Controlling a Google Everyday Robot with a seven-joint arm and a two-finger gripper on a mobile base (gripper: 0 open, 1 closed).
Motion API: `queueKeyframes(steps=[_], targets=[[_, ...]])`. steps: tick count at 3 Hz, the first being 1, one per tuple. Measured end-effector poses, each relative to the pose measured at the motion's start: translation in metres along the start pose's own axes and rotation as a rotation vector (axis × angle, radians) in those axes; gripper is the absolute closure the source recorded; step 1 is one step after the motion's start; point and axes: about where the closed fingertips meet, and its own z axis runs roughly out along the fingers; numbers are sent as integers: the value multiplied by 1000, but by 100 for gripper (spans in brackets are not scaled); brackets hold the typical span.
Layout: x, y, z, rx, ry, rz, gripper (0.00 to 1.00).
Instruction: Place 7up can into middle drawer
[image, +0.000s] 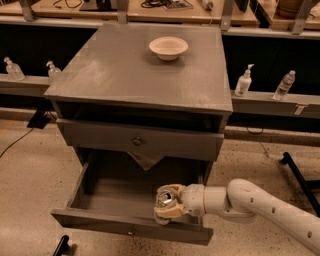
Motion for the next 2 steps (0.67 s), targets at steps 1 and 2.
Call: queueKeyframes(steps=[1,2], targets=[[-6,-17,9,115,-46,-70,100],[-10,-38,22,291,-157,-126,100]])
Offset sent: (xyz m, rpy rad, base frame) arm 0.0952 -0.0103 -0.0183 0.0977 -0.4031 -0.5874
